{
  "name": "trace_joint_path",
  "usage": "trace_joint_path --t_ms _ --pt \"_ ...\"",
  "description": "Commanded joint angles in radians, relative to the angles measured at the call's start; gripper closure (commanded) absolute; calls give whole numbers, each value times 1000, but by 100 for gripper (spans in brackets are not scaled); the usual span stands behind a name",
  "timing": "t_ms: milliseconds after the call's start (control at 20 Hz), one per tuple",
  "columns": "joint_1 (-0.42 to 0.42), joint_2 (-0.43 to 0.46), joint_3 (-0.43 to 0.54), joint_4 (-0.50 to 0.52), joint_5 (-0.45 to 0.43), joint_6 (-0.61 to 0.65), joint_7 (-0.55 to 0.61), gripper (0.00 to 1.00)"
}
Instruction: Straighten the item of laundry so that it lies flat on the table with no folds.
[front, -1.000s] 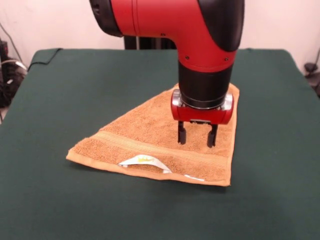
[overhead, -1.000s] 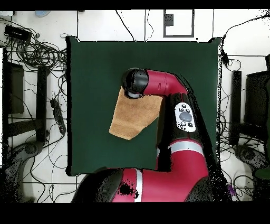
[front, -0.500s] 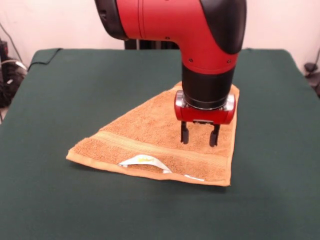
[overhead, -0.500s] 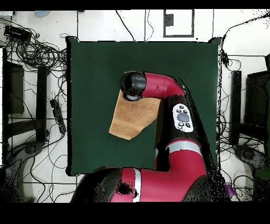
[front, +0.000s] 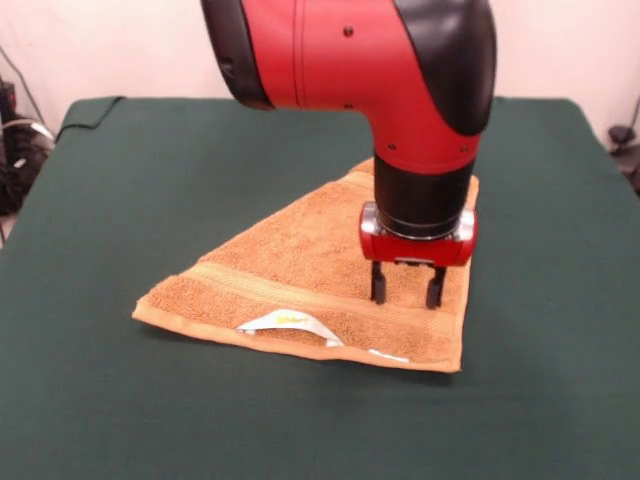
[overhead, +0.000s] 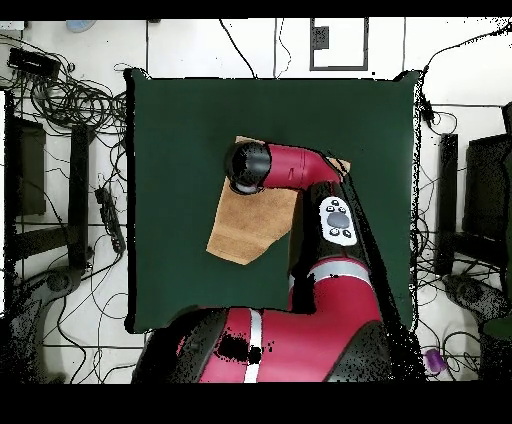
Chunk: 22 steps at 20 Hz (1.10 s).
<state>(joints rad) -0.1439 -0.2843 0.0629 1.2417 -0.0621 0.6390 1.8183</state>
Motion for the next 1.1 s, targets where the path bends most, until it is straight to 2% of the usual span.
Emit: trace_joint_path --t_ms 50,650,1000,1050,1100 --pt "65 92 64 58 43 -63 196 0" --pt "92 167 35 22 50 -124 230 0" --pt "84 219 37 -9 53 -160 194 0" --pt "86 220 33 -9 62 -155 191 100" --pt "89 220 30 -8 63 -162 197 100"
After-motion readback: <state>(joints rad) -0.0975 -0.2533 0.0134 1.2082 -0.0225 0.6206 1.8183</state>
